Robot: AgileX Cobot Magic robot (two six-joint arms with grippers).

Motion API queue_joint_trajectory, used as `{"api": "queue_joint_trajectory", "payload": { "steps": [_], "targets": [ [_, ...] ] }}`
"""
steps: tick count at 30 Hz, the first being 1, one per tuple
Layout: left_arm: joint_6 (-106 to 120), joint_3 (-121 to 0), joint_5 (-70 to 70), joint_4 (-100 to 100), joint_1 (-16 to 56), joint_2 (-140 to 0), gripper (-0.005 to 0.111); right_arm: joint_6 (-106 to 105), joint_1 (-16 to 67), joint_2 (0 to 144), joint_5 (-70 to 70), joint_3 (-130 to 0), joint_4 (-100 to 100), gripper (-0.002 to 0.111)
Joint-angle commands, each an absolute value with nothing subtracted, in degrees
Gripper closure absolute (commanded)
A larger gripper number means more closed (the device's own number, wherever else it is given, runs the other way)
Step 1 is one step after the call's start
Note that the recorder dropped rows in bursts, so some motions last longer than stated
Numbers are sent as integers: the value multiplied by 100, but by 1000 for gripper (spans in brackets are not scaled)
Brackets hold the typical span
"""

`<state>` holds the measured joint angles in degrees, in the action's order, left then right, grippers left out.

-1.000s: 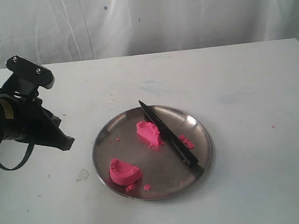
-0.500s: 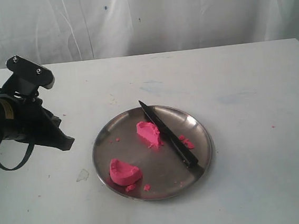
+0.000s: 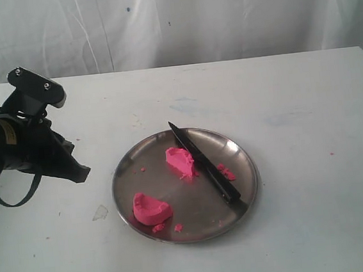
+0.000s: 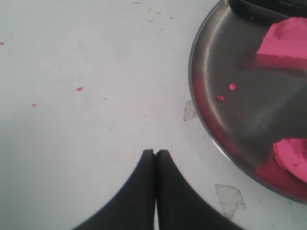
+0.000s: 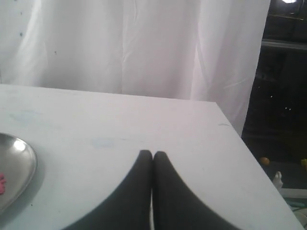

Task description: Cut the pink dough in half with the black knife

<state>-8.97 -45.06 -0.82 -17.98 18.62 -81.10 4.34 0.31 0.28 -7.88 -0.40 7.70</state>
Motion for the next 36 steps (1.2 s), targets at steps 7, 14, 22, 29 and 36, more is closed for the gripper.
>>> {"api": "queue_joint_trajectory", "payload": {
  "steps": [7,14,22,29,36],
  "targets": [
    [-907,-4463,-106,-1800,1843,-8069,107,503,-14,0,-984,0,1003,108],
    [-907,-4474,-115,-1800,1838,-8039,107,503,-14,0,-971,0,991,108],
    [-907,-4474,-213,-1800,1826,-6215,107,503,-14,0,-971,0,991,108],
    [324,-4474,-1170,-2838,772,-3594,107,503,-14,0,-971,0,991,108],
    [-441,-4274,-3290,-1573,49,-2546,107,503,-14,0,-971,0,991,108]
  ]
}}
